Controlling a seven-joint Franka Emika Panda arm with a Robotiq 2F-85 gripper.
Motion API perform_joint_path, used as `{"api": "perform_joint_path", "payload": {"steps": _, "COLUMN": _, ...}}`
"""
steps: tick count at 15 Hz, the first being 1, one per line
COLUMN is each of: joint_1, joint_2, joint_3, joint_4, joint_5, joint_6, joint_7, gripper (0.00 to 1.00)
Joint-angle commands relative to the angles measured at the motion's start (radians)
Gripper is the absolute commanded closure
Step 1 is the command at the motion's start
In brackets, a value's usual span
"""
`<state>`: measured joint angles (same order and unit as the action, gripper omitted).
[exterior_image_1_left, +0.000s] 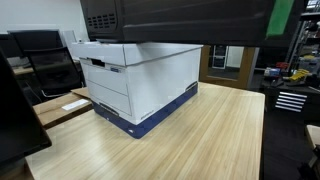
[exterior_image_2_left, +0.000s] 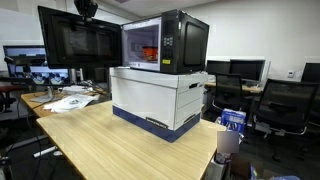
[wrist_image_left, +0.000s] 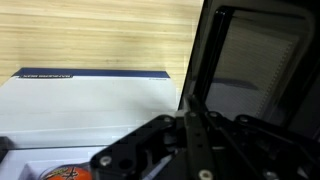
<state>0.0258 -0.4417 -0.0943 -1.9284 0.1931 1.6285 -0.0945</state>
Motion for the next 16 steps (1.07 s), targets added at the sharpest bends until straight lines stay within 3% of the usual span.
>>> {"api": "perform_joint_path", "payload": {"steps": 1, "joint_1": -0.038, "joint_2": -0.012, "joint_3": -0.01, "joint_4": 0.005, "joint_5": -0.017, "joint_6": 0.014, "joint_7": -0.009, "gripper": 0.97}}
{"api": "perform_joint_path", "payload": {"steps": 6, "joint_1": -0.084, "joint_2": -0.032, "joint_3": 0.005, "joint_4": -0.082, "joint_5": -0.136, "joint_6": 0.183, "joint_7": 0.001, "gripper": 0.98}}
{"api": "perform_joint_path", "payload": {"steps": 7, "joint_1": -0.091, "joint_2": -0.035, "joint_3": 0.009, "joint_4": -0.11, "joint_5": -0.165, "joint_6": 0.224, "joint_7": 0.009, "gripper": 0.73}}
{"api": "perform_joint_path", "payload": {"steps": 9, "joint_1": -0.099, "joint_2": -0.037, "joint_3": 0.012, "joint_4": -0.167, "joint_5": -0.216, "joint_6": 0.297, "joint_7": 0.022, "gripper": 0.69}}
{"api": "perform_joint_path", "payload": {"steps": 16, "joint_1": -0.11, "joint_2": -0.058, "joint_3": 0.008, "joint_4": -0.353, "joint_5": -0.291, "joint_6": 0.587, "joint_7": 0.017, "gripper": 0.25}}
